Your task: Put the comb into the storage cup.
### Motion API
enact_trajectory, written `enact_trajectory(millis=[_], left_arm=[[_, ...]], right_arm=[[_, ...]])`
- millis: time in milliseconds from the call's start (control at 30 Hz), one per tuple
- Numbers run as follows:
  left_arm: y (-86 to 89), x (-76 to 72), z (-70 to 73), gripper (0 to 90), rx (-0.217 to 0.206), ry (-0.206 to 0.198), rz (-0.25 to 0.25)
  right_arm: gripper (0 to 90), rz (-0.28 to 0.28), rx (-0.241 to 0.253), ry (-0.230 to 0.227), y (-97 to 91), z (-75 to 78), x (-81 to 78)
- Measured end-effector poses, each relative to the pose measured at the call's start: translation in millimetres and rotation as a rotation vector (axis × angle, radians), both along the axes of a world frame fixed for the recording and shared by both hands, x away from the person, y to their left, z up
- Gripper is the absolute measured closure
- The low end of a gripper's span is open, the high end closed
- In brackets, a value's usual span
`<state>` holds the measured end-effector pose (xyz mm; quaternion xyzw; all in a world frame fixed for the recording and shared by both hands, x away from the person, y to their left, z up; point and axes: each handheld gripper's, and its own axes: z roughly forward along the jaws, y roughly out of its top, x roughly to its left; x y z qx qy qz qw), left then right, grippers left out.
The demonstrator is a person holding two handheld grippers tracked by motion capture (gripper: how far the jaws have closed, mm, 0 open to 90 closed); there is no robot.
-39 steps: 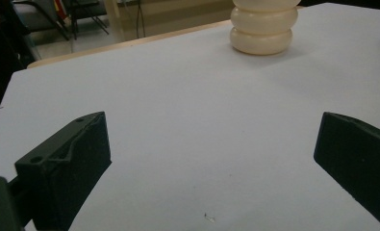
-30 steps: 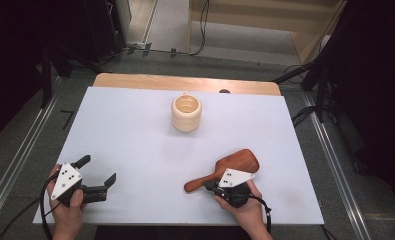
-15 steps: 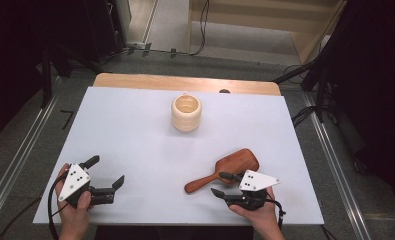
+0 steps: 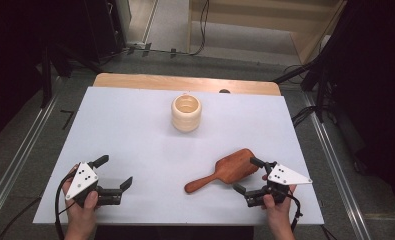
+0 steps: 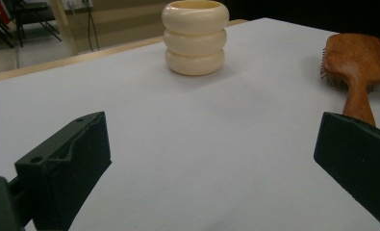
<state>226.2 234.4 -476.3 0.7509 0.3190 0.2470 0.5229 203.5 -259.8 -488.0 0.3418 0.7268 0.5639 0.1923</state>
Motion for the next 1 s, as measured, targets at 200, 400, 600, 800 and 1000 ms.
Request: enact_trajectory(millis=[200,400,600,800,1000], left_arm=[[-9.6,1.8,4.5,0.0,0.0,0.009,-0.023],[-18.9,4.3,8.4,0.0,0.01,0.015,-0.046],[-29.5,7.6,13.0,0.0,0.027,0.018,-0.077],[-39.1,13.8,13.5,0.0,0.038,0.032,-0.091],[-47.4,16.4,13.2,0.0,0.045,0.036,-0.113]], right_arm=[[0.0,-0.073,0.001,-0.015,-18.7,-1.1,-1.3],[0.0,-0.104,0.011,-0.022,-29.9,-1.4,-2.0],[0.0,-0.144,0.015,-0.027,-40.7,-3.9,-2.3],[0.0,-0.18,0.021,-0.024,-54.5,-8.1,-2.3],[0.0,-0.193,0.029,-0.025,-63.0,-10.0,-4.5]])
